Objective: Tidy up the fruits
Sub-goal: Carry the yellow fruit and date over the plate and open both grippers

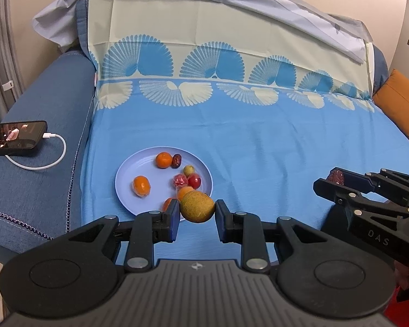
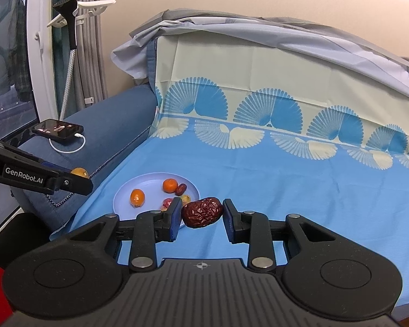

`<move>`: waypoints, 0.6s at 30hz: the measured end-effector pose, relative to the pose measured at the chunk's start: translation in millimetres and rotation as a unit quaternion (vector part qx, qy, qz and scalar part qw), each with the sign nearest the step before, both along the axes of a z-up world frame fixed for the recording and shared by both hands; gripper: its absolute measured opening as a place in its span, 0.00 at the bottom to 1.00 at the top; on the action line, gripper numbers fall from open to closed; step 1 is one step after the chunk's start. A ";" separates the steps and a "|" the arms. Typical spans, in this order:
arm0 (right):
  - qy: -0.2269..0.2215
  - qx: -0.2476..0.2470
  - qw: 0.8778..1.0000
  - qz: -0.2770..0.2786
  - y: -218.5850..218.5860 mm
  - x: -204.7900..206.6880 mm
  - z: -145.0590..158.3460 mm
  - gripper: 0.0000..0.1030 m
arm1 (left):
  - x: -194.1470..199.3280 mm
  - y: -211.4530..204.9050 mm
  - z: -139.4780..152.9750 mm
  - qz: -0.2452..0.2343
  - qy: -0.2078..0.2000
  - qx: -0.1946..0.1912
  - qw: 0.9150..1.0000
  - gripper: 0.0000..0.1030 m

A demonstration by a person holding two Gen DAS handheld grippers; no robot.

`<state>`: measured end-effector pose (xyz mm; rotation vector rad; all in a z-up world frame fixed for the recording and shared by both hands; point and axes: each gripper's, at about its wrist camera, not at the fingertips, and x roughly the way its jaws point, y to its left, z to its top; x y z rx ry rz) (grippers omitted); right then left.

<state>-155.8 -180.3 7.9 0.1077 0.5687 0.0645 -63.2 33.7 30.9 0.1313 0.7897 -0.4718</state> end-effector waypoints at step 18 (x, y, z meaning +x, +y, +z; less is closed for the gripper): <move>0.016 0.004 1.000 0.002 0.9 29.6 -11.5 0.33 | 31.4 -2.6 -16.1 0.011 0.023 0.012 1.000 0.29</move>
